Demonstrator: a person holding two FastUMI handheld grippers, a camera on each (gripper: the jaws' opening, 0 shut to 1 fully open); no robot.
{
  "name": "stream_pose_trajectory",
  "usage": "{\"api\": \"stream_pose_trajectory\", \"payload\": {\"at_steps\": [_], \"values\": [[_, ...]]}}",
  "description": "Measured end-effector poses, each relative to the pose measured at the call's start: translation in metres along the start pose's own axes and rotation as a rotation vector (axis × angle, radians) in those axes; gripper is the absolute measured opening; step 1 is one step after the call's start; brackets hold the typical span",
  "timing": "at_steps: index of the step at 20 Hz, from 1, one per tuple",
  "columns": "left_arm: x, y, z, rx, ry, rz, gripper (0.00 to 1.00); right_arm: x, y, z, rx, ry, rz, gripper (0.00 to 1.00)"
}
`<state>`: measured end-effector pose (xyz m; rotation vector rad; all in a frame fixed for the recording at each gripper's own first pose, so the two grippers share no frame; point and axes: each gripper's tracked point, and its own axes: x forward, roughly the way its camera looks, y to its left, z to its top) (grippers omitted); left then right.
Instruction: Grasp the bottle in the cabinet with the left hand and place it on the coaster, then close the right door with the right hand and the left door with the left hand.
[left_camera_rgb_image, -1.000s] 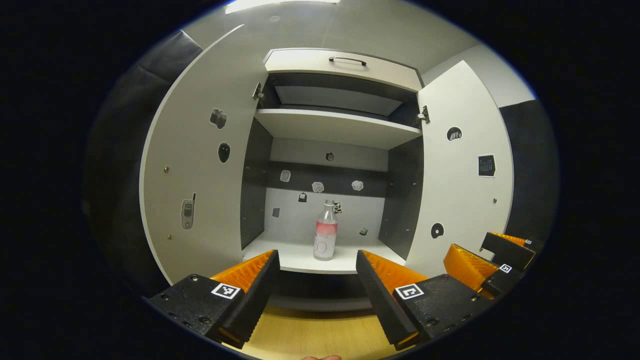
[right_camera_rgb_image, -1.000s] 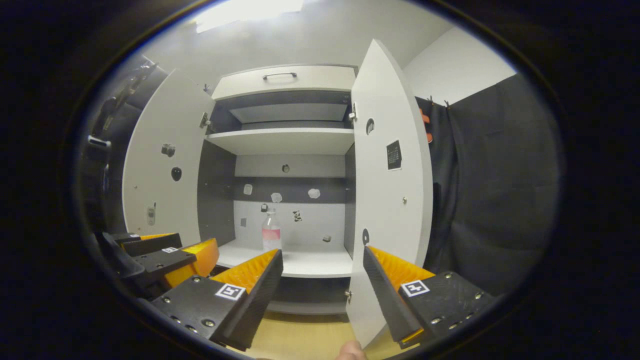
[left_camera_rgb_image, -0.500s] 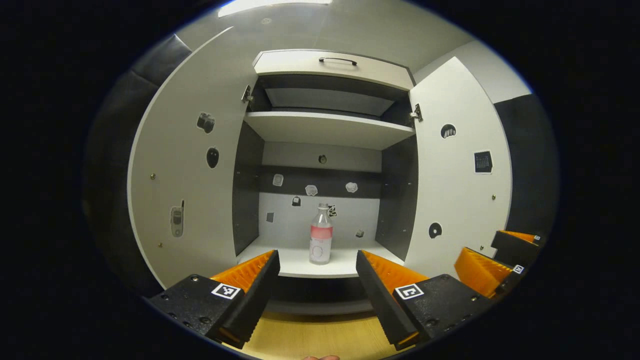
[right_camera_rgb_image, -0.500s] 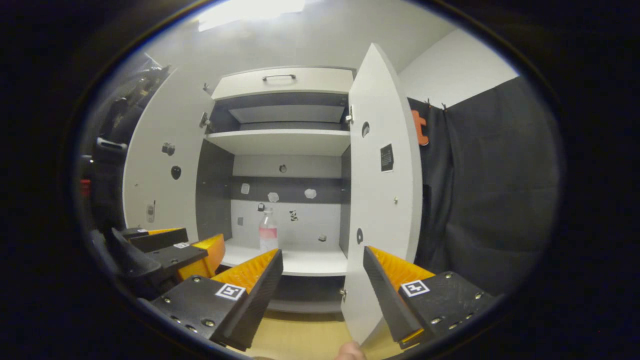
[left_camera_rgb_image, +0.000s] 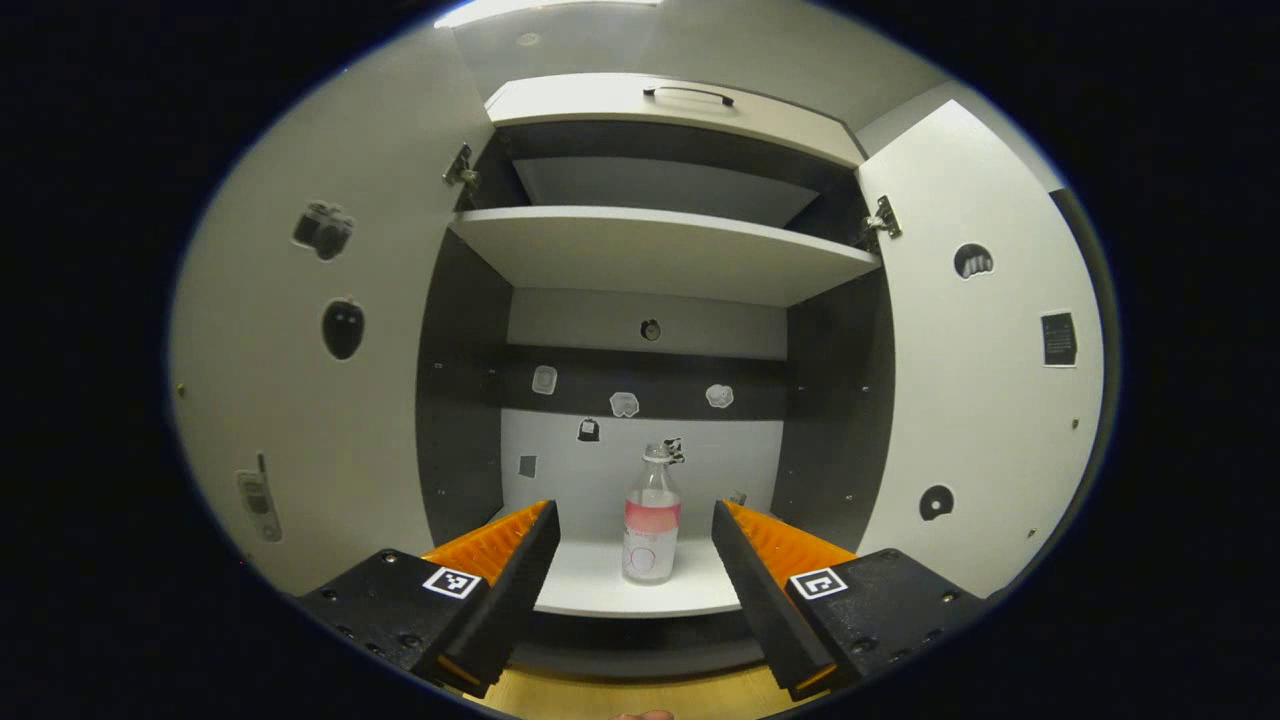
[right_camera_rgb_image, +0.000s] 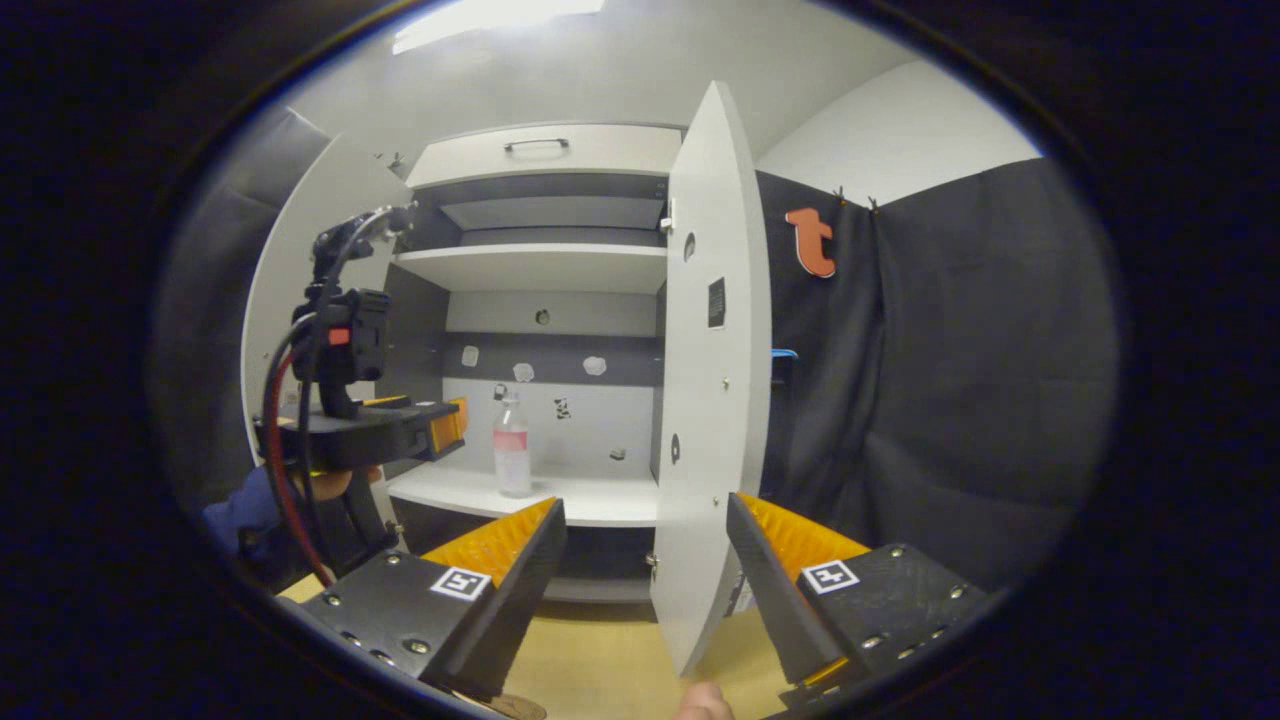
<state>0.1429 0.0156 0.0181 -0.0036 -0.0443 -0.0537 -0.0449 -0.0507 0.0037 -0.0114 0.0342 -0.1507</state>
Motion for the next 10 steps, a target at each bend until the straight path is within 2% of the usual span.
{"api": "stream_pose_trajectory", "payload": {"at_steps": [4, 10], "values": [[0.049, 0.002, -0.014, 0.045, 0.027, 0.003, 0.96, -0.008, -0.025, -0.002, 0.055, 0.035, -0.064, 0.97], [0.112, -0.001, -0.036, 0.033, 0.094, 0.0, 0.96, -0.016, -0.063, -0.004, 0.026, 0.041, -0.194, 0.98]]}}
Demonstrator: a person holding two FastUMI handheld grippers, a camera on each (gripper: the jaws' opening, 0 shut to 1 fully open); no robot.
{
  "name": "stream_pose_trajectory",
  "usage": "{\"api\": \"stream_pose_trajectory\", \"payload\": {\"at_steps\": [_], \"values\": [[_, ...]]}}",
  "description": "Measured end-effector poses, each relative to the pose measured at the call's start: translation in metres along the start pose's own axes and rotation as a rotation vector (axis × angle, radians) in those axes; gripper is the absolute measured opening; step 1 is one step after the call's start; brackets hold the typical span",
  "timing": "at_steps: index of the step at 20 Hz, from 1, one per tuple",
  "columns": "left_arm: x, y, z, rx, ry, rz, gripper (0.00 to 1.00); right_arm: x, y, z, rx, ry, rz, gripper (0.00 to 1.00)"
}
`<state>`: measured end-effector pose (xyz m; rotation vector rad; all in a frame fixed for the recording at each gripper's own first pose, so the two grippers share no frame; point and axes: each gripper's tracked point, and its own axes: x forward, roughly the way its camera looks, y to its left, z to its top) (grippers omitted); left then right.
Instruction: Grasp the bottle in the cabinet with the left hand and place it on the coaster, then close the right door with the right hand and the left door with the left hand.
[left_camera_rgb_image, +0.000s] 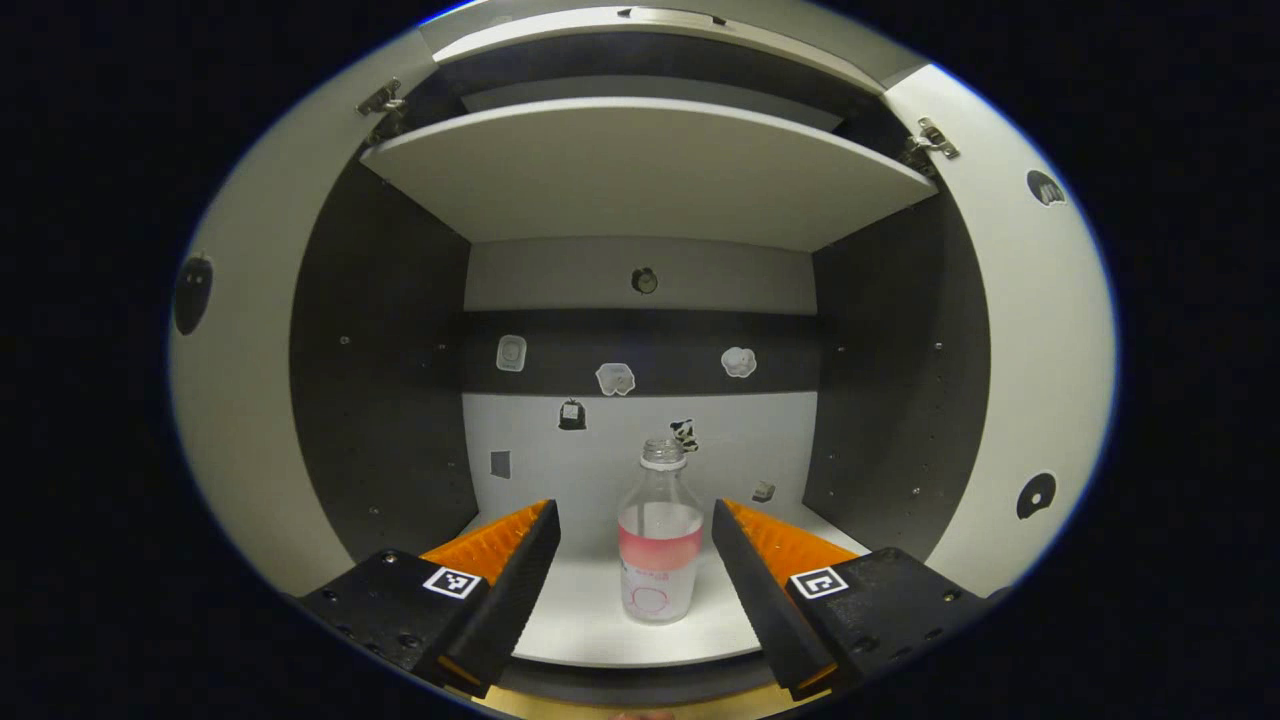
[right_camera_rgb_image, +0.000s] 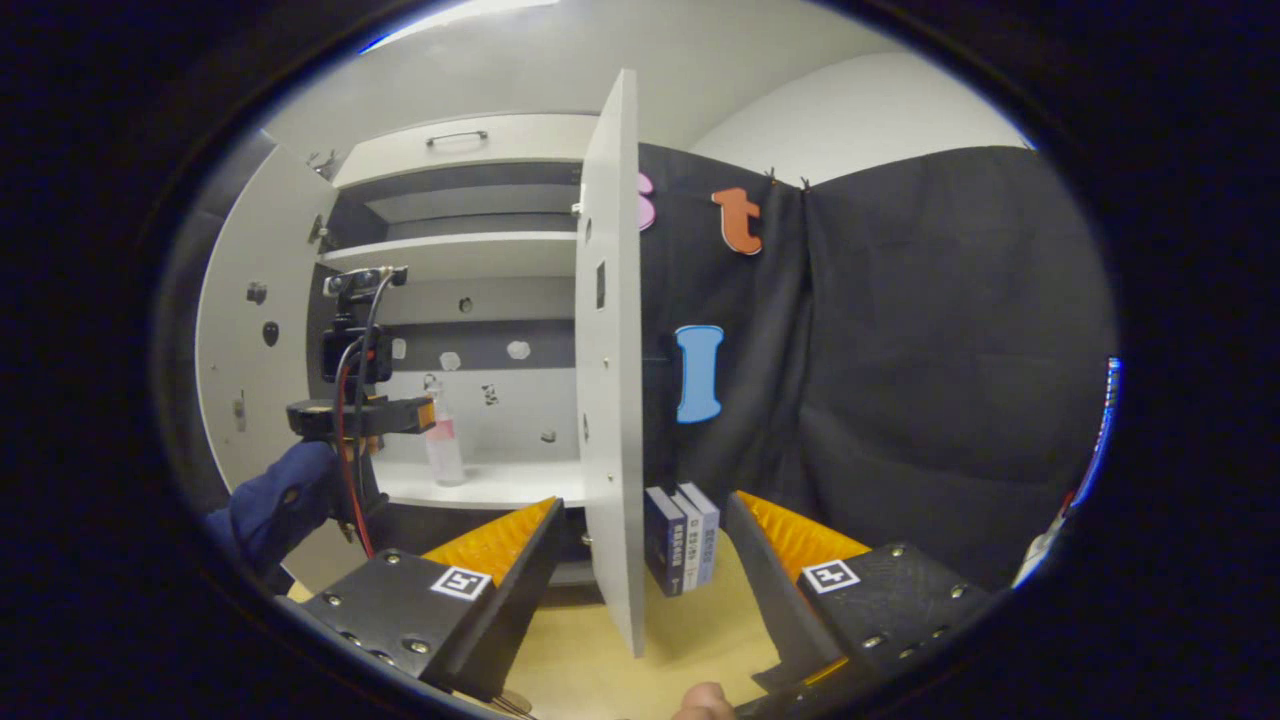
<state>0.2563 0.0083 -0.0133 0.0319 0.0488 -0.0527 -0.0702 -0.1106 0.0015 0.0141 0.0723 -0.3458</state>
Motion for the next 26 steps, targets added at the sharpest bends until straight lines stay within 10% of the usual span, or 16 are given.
{"api": "stream_pose_trajectory", "payload": {"at_steps": [11, 14, 26], "values": [[0.063, -0.005, -0.041, -0.037, 0.125, 0.002, 0.96, 0.022, -0.018, 0.004, -0.023, -0.029, -0.039, 0.94], [0.071, -0.008, -0.044, -0.036, 0.126, -0.016, 0.8, 0.026, -0.022, 0.004, -0.024, -0.033, -0.035, 0.94], [-0.012, -0.027, -0.028, -0.073, 0.071, -0.225, 0.75, 0.032, -0.051, 0.008, -0.053, -0.057, -0.037, 0.94]]}}
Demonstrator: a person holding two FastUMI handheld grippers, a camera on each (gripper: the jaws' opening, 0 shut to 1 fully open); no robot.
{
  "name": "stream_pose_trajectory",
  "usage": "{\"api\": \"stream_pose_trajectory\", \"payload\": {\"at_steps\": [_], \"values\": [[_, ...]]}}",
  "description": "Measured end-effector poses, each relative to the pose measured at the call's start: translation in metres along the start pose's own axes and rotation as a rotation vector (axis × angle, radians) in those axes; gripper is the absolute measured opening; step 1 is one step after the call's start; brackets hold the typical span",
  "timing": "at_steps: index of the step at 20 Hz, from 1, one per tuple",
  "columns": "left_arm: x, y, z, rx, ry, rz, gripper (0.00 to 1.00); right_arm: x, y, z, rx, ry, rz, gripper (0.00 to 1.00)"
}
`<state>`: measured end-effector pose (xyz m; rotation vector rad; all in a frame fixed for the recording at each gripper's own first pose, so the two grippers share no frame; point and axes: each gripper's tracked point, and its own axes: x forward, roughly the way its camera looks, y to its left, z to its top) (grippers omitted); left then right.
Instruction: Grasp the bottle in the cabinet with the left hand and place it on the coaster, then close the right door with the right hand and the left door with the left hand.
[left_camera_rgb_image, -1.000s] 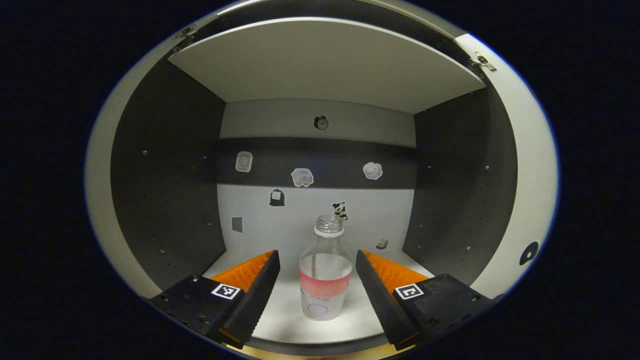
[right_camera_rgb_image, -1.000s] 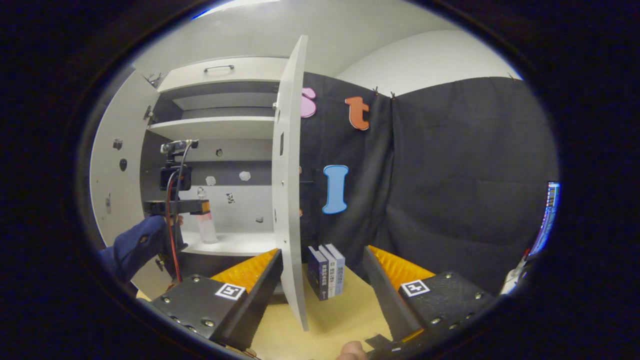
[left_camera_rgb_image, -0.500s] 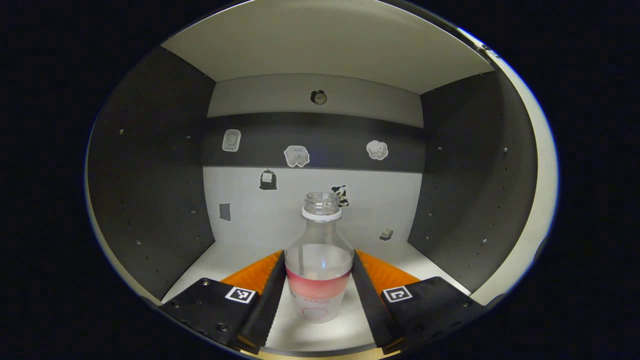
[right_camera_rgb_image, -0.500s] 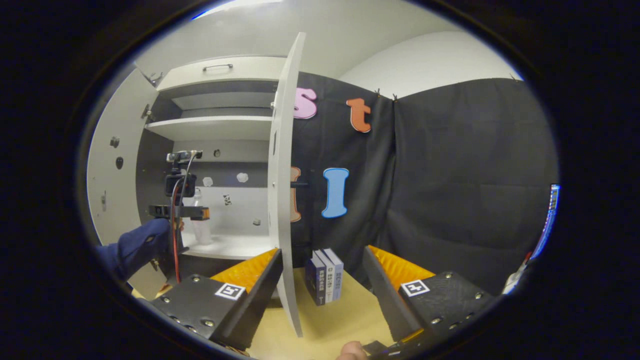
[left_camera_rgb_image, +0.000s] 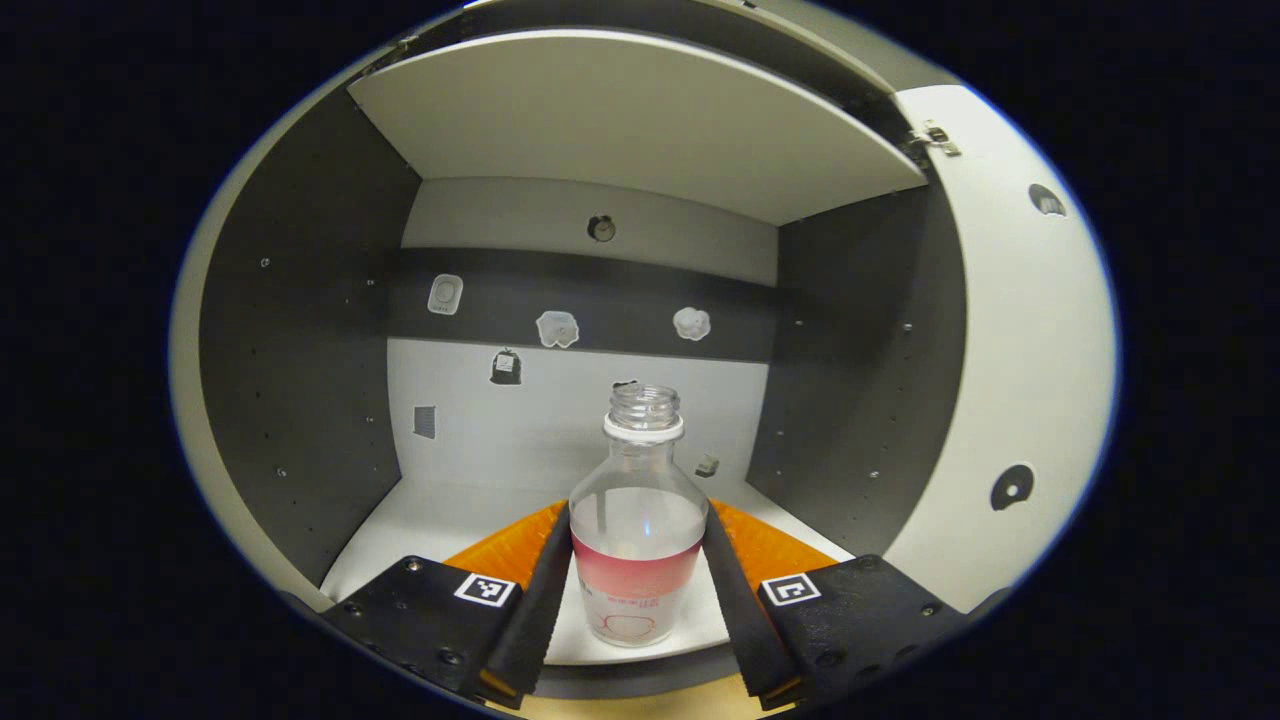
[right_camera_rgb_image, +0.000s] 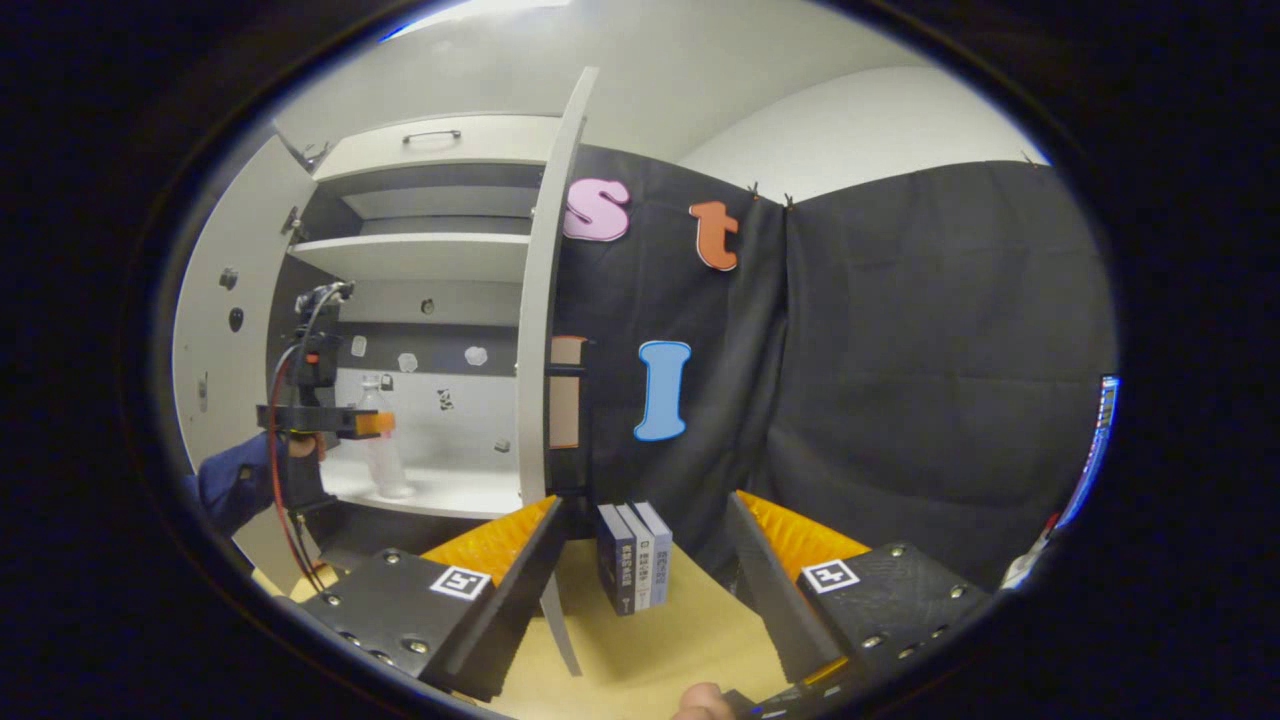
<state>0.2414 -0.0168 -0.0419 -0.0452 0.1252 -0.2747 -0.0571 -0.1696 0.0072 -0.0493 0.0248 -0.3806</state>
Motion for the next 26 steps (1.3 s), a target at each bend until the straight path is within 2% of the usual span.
{"api": "stream_pose_trajectory", "payload": {"at_steps": [7, 8, 10, 11, 16, 19, 20, 22, 26], "values": [[-0.074, -0.019, -0.018, 0.017, -0.042, -0.132, 0.75, 0.006, -0.023, 0.001, -0.039, -0.014, -0.012, 0.98], [-0.084, -0.023, -0.027, 0.013, -0.033, -0.155, 0.75, 0.007, -0.025, 0.002, -0.04, -0.017, -0.012, 0.94], [-0.102, -0.032, -0.044, -0.013, -0.007, -0.211, 0.75, 0.009, -0.028, 0.004, -0.041, -0.025, -0.012, 0.94], [-0.111, -0.034, -0.054, -0.02, 0.008, -0.227, 0.75, 0.01, -0.029, 0.003, -0.045, -0.03, -0.011, 0.97], [-0.149, -0.045, -0.097, -0.043, 0.037, -0.296, 0.76, 0.023, -0.029, 0.007, -0.047, -0.048, -0.001, 0.97], [-0.169, -0.047, -0.127, -0.028, 0.057, -0.305, 0.75, 0.032, -0.042, 0.013, -0.067, -0.069, -0.02, 0.98], [-0.175, -0.049, -0.142, -0.033, 0.08, -0.31, 0.76, 0.034, -0.047, 0.015, -0.071, -0.071, -0.026, 0.94], [-0.187, -0.049, -0.167, -0.037, 0.117, -0.303, 0.76, 0.041, -0.057, 0.02, -0.075, -0.08, -0.043, 0.94], [-0.201, -0.04, -0.204, -0.014, 0.1, -0.233, 0.77, 0.046, -0.071, 0.023, -0.101, -0.09, -0.068, 0.98]]}}
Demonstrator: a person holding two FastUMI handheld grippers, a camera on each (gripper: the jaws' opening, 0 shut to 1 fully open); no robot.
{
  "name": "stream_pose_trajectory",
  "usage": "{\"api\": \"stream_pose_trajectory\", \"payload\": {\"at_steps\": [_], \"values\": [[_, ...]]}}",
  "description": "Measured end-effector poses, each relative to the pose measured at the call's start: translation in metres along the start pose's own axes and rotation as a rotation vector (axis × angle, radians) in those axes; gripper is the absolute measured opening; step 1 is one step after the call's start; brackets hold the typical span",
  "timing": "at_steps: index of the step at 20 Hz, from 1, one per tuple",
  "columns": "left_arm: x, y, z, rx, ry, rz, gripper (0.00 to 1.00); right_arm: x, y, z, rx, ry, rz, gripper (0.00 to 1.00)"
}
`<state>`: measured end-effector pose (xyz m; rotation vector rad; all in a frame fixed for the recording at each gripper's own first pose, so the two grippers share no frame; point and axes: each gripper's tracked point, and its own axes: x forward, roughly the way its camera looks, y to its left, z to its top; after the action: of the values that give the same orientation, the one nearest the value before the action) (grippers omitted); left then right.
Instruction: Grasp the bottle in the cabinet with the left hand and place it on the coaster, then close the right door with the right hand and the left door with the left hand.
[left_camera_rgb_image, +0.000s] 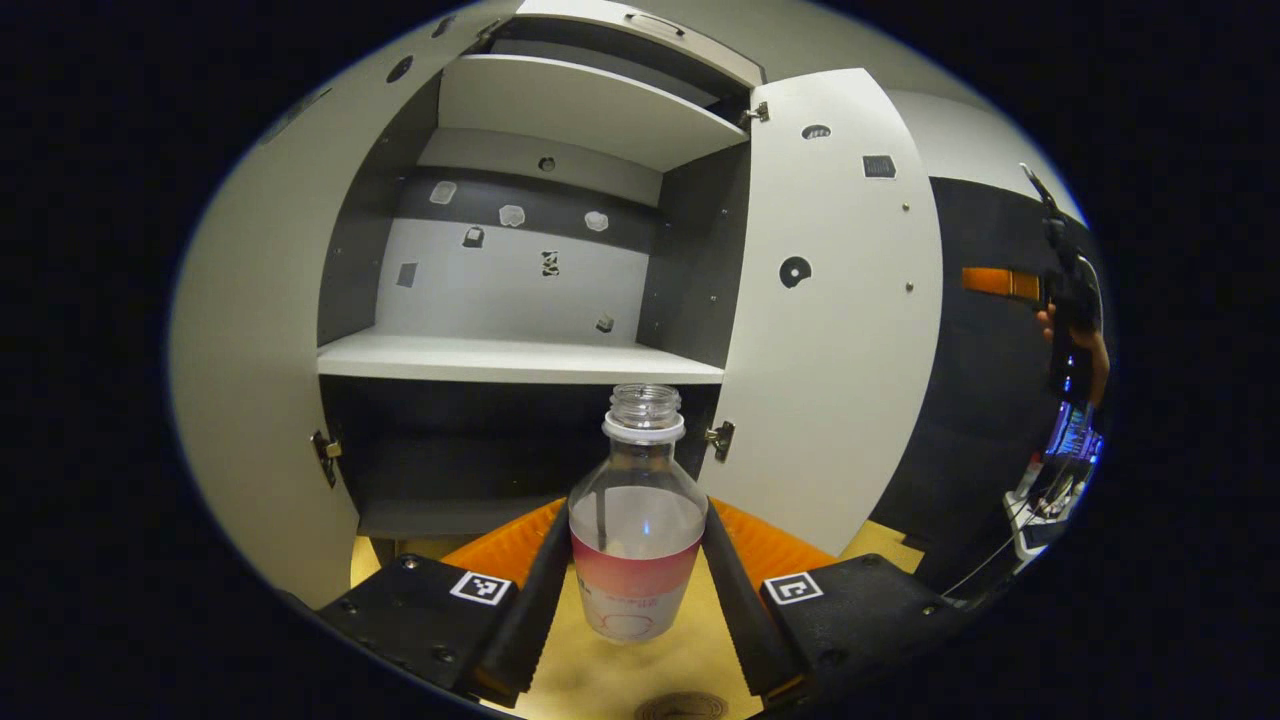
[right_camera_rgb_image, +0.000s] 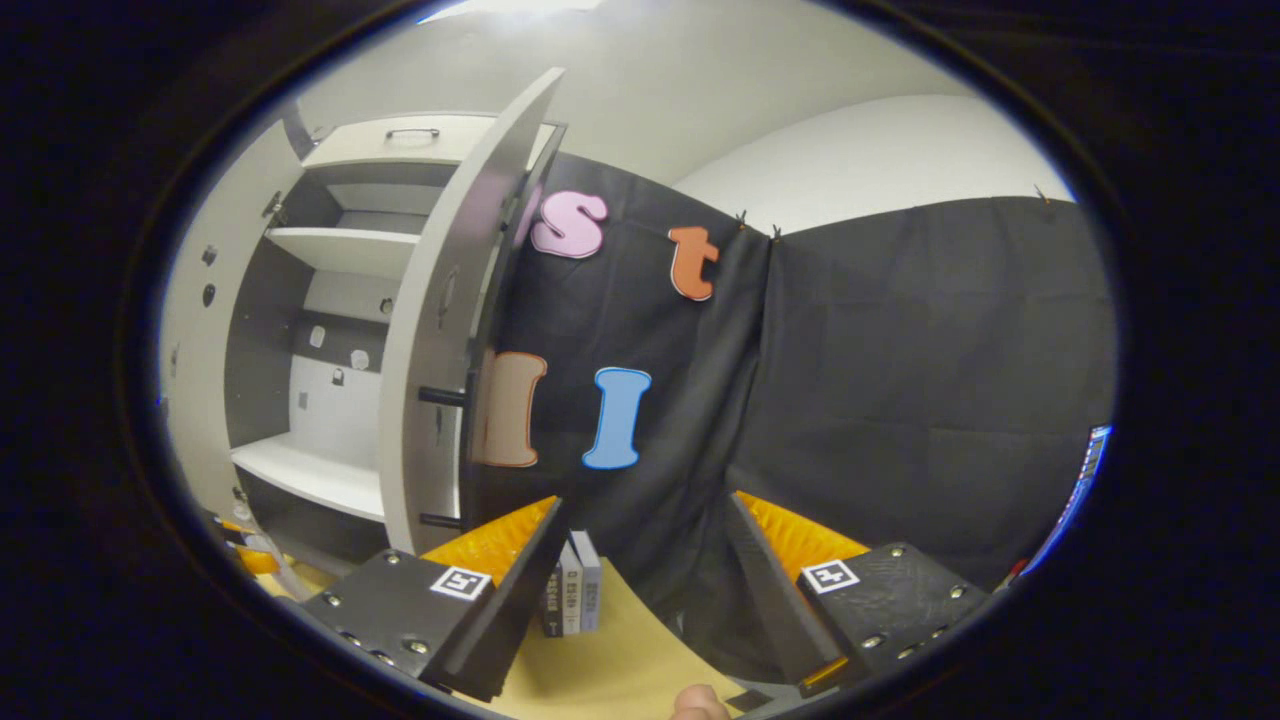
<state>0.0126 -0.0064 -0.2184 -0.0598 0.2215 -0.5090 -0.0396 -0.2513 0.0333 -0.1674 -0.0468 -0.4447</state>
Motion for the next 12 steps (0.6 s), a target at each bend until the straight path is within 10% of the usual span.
{"api": "stream_pose_trajectory", "payload": {"at_steps": [12], "values": [[-0.037, -0.005, -0.109, -0.104, 0.161, 0.108, 0.78, 0.019, 0.008, -0.005, -0.004, -0.002, 0.022, 0.94]]}}
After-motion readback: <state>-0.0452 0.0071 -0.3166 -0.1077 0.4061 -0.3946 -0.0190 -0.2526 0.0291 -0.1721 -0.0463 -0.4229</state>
